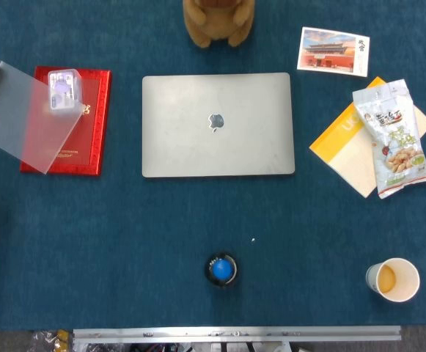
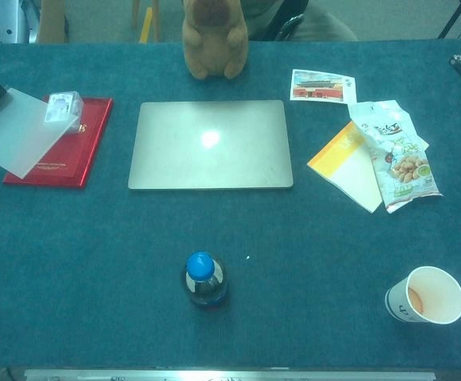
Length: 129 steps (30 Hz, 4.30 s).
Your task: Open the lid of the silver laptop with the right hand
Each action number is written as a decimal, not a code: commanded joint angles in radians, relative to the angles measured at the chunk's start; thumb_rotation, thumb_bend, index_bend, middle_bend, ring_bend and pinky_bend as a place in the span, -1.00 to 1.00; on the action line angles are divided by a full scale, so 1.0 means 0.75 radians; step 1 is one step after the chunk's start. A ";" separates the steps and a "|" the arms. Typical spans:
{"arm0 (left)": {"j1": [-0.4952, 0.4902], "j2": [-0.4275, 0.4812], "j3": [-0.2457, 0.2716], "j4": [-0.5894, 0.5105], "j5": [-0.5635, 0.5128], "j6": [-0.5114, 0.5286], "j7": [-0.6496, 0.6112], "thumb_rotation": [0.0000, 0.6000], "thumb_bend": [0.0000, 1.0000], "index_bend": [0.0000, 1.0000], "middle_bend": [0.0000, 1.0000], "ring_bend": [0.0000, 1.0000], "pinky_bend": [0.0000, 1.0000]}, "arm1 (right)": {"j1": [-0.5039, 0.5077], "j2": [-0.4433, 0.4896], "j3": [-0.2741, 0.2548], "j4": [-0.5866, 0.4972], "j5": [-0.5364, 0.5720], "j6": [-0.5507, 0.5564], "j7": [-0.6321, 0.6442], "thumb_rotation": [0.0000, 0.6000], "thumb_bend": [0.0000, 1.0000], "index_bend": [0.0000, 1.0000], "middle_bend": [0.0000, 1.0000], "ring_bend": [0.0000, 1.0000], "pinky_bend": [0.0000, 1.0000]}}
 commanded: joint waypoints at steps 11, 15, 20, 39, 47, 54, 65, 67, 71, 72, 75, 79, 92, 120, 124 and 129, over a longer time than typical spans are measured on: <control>-0.003 0.022 -0.013 -0.030 0.001 0.011 0.001 1.00 -0.12 -0.38 -0.33 -0.50 -0.47 | 0.213 -0.015 0.045 -0.122 -0.068 -0.231 0.088 1.00 -0.78 -0.35 -0.26 -0.48 -0.43; -0.010 0.026 -0.021 -0.029 -0.009 0.004 0.004 1.00 -0.12 -0.38 -0.33 -0.50 -0.47 | 0.299 -0.049 0.071 -0.160 -0.062 -0.326 0.054 1.00 -0.92 -0.35 -0.27 -0.52 -0.43; -0.026 0.028 -0.031 -0.028 -0.020 -0.017 0.018 1.00 -0.12 -0.38 -0.33 -0.50 -0.47 | 0.420 -0.114 0.117 -0.225 0.016 -0.483 -0.059 1.00 -1.00 -0.35 -0.30 -0.57 -0.43; -0.097 0.032 -0.048 0.011 -0.012 -0.094 -0.022 1.00 -0.12 -0.38 -0.34 -0.50 -0.47 | 0.778 -0.619 0.188 -0.084 0.420 -0.753 -0.631 1.00 -1.00 -0.83 -0.71 -1.00 -1.00; -0.105 0.032 -0.046 0.024 0.002 -0.090 -0.056 1.00 -0.12 -0.38 -0.34 -0.50 -0.47 | 0.886 -0.852 0.208 0.092 0.568 -0.760 -0.750 1.00 -1.00 -0.90 -0.78 -1.00 -1.00; -0.105 0.019 -0.041 0.047 0.009 -0.083 -0.089 1.00 -0.12 -0.38 -0.34 -0.50 -0.47 | 0.972 -1.008 0.230 0.258 0.626 -0.754 -0.811 1.00 -1.00 -0.92 -0.79 -1.00 -1.00; -0.087 0.017 -0.034 0.080 0.014 -0.049 -0.138 1.00 -0.12 -0.38 -0.34 -0.50 -0.47 | 1.059 -1.185 0.244 0.476 0.637 -0.753 -0.812 1.00 -1.00 -0.92 -0.79 -1.00 -1.00; -0.086 0.014 -0.033 0.091 0.014 -0.048 -0.147 1.00 -0.12 -0.38 -0.34 -0.50 -0.47 | 1.068 -1.207 0.244 0.506 0.635 -0.751 -0.806 1.00 -1.00 -0.92 -0.79 -1.00 -1.00; -0.087 0.010 -0.032 0.106 0.010 -0.052 -0.160 1.00 -0.12 -0.38 -0.34 -0.50 -0.47 | 1.080 -1.240 0.241 0.552 0.636 -0.753 -0.800 1.00 -1.00 -0.92 -0.79 -1.00 -1.00; -0.087 0.009 -0.032 0.109 0.009 -0.053 -0.163 1.00 -0.12 -0.38 -0.34 -0.50 -0.47 | 1.082 -1.246 0.240 0.562 0.636 -0.753 -0.801 1.00 -1.00 -0.92 -0.79 -1.00 -1.00; -0.089 0.005 -0.032 0.119 0.008 -0.054 -0.171 1.00 -0.12 -0.38 -0.34 -0.50 -0.47 | 1.087 -1.263 0.238 0.584 0.634 -0.752 -0.796 1.00 -1.00 -0.92 -0.79 -1.00 -1.00; -0.091 -0.002 -0.031 0.133 0.006 -0.058 -0.179 1.00 -0.12 -0.38 -0.34 -0.50 -0.47 | 1.093 -1.279 0.235 0.611 0.635 -0.755 -0.799 1.00 -1.00 -0.92 -0.79 -1.00 -1.00; -0.090 -0.021 -0.033 0.166 -0.013 -0.064 -0.202 1.00 -0.12 -0.38 -0.34 -0.50 -0.47 | 1.110 -1.329 0.241 0.700 0.644 -0.769 -0.787 1.00 -1.00 -0.92 -0.79 -1.00 -1.00; -0.089 -0.047 -0.033 0.228 -0.018 -0.058 -0.254 1.00 -0.12 -0.38 -0.34 -0.50 -0.47 | 1.126 -1.339 0.258 0.709 0.631 -0.748 -0.839 1.00 -0.46 -0.92 -0.79 -1.00 -1.00; -0.096 -0.049 -0.033 0.232 -0.023 -0.075 -0.258 1.00 -0.12 -0.38 -0.34 -0.50 -0.47 | 1.132 -1.331 0.262 0.695 0.626 -0.732 -0.868 1.00 -0.42 -0.92 -0.79 -1.00 -1.00; -0.105 -0.050 -0.032 0.235 -0.017 -0.086 -0.267 1.00 -0.12 -0.38 -0.33 -0.49 -0.47 | 1.140 -1.319 0.275 0.671 0.631 -0.715 -0.905 1.00 -0.42 -0.92 -0.79 -1.00 -1.00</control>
